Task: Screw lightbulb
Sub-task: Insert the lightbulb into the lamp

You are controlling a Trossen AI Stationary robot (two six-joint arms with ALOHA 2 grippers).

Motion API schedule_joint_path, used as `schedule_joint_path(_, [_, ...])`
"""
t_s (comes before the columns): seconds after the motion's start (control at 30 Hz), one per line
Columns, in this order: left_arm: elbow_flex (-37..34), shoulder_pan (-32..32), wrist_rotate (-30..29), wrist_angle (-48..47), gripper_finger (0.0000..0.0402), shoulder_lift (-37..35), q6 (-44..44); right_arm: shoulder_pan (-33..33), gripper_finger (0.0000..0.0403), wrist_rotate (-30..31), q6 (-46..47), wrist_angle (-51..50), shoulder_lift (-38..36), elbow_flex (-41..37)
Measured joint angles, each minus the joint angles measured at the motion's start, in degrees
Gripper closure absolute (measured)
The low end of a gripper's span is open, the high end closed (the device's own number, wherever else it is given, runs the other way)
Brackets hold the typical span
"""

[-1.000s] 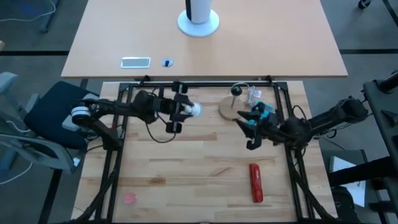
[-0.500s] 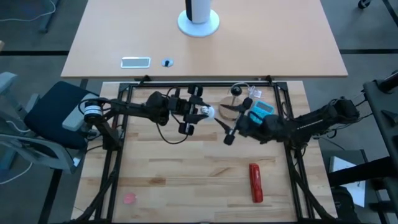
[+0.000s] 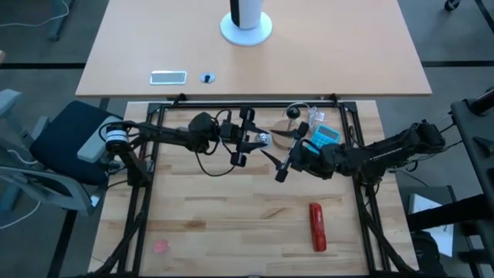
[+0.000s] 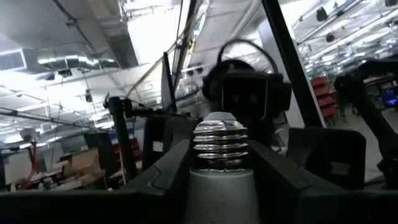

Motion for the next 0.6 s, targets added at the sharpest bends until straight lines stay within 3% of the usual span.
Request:
schedule_joint_path(0.27, [0.00,-0.23,0.02,0.16,0.0270,-0.01,0.03,-1.26,0.0102,-0.11,7.09,-8.55,0.01,2.63])
schedule_joint_path(0.6, [0.09,-0.91,0.60,0.00,0.0270,-0.03,0.18,-3.13,0.0138,-3.90,9.24,-9.62,0.01,2.78])
